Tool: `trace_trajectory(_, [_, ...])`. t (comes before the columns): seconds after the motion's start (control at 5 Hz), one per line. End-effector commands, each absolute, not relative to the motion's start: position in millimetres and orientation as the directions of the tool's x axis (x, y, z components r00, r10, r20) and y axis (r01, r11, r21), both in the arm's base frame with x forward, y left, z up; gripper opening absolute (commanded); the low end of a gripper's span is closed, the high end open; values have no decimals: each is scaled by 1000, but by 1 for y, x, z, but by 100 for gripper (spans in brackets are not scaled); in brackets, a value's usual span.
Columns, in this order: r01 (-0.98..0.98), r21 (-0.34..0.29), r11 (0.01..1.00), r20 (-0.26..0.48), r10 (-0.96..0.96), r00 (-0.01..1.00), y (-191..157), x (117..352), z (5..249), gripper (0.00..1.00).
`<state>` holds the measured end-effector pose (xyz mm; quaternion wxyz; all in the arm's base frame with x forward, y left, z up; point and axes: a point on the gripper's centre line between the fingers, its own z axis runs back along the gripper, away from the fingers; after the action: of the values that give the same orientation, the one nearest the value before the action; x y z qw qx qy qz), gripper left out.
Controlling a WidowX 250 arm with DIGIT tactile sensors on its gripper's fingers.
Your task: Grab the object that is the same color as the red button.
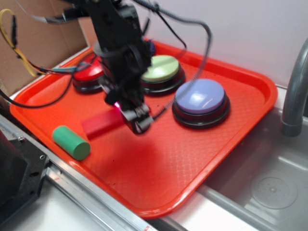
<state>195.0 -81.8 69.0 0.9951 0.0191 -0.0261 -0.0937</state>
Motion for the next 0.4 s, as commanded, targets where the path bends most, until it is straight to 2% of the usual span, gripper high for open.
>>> trace_trajectory(0.0, [-55,15,998,136,53,989,-22,194,143,0])
trace_trajectory(0.2, [-125,-37,991,173,130,976,2,197,160,0])
